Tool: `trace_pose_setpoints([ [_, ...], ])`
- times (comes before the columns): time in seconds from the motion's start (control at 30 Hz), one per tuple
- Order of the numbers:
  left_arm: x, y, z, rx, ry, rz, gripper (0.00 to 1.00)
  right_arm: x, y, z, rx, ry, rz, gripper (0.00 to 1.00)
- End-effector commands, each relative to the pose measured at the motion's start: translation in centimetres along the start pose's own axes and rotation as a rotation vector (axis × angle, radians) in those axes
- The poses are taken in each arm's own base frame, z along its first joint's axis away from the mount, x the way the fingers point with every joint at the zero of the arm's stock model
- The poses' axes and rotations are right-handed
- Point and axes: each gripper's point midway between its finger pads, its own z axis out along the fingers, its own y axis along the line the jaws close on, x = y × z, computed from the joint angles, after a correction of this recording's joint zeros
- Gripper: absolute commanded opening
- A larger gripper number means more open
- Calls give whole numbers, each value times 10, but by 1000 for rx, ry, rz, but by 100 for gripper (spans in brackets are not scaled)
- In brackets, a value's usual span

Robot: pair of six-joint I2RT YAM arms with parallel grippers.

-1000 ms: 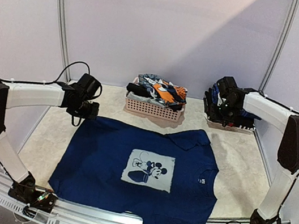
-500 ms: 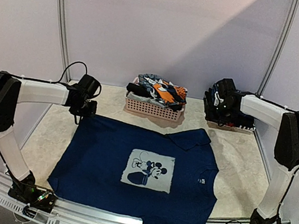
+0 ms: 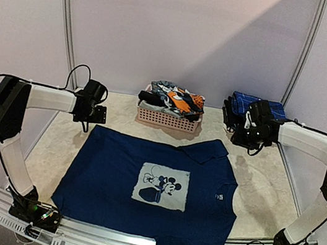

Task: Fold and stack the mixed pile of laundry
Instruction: Flatten out the crumpled T-shirt at the center of the board.

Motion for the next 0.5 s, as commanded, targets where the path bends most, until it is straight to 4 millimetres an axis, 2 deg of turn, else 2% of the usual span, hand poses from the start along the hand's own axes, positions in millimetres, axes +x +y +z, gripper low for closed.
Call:
trace_pose_setpoints([
  [0.0, -28, -8, -24, 12, -125, 16, 93, -7, -1, -26, -30, -96, 38, 42],
  [0.13, -44, -45, -58, 66, -228, 125, 93, 2, -8, -39, -42, -132, 63, 48],
  [0.23, -47, -87, -87, 162, -294, 240, 91, 13, -13, -45, -58, -153, 92, 51],
  [0.27, -47, -103, -98, 211, -312, 284, 90, 22, -16, -43, -59, -143, 100, 52],
  [0.3, -42, -126, -111, 284, -328, 335, 88, 28, -17, -44, -69, -142, 106, 52],
  [0.47, -19, -208, -163, 508, -403, 572, 84, 55, -26, -44, -90, -130, 148, 53],
])
